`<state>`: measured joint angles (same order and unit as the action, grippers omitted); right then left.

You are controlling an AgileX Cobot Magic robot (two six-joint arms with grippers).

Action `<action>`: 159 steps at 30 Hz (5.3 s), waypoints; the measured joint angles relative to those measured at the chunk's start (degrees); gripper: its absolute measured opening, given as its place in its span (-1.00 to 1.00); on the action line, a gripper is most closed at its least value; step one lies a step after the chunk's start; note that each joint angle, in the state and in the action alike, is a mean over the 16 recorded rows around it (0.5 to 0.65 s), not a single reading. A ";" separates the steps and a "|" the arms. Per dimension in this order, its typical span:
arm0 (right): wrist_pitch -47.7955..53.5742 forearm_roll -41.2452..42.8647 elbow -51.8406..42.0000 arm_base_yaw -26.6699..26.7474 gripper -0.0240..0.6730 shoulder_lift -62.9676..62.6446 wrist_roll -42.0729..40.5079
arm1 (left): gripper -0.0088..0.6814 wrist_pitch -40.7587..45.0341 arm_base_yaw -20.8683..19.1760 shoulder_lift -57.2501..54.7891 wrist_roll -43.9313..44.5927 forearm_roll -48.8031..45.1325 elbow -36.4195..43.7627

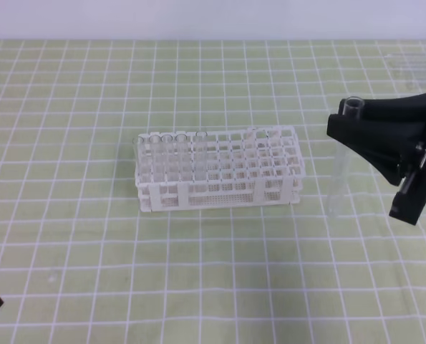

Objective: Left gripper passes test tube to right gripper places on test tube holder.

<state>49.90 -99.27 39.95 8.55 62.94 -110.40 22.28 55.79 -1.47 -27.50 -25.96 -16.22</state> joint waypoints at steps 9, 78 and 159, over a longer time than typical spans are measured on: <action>-1.76 0.00 0.00 0.00 -0.63 0.00 -1.48 | -0.98 0.17 0.04 0.15 0.01 0.12 -0.02; -92.56 70.33 16.27 38.45 -0.63 34.74 90.66 | -0.98 7.81 -0.03 -0.12 2.83 -0.12 0.23; -89.66 75.97 18.52 37.89 -0.20 42.10 96.37 | -0.98 7.81 -0.04 -0.29 2.83 -0.18 0.24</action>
<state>-39.75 -23.30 58.47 46.44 105.03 -14.03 30.09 55.75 -1.76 -24.67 -26.13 -15.99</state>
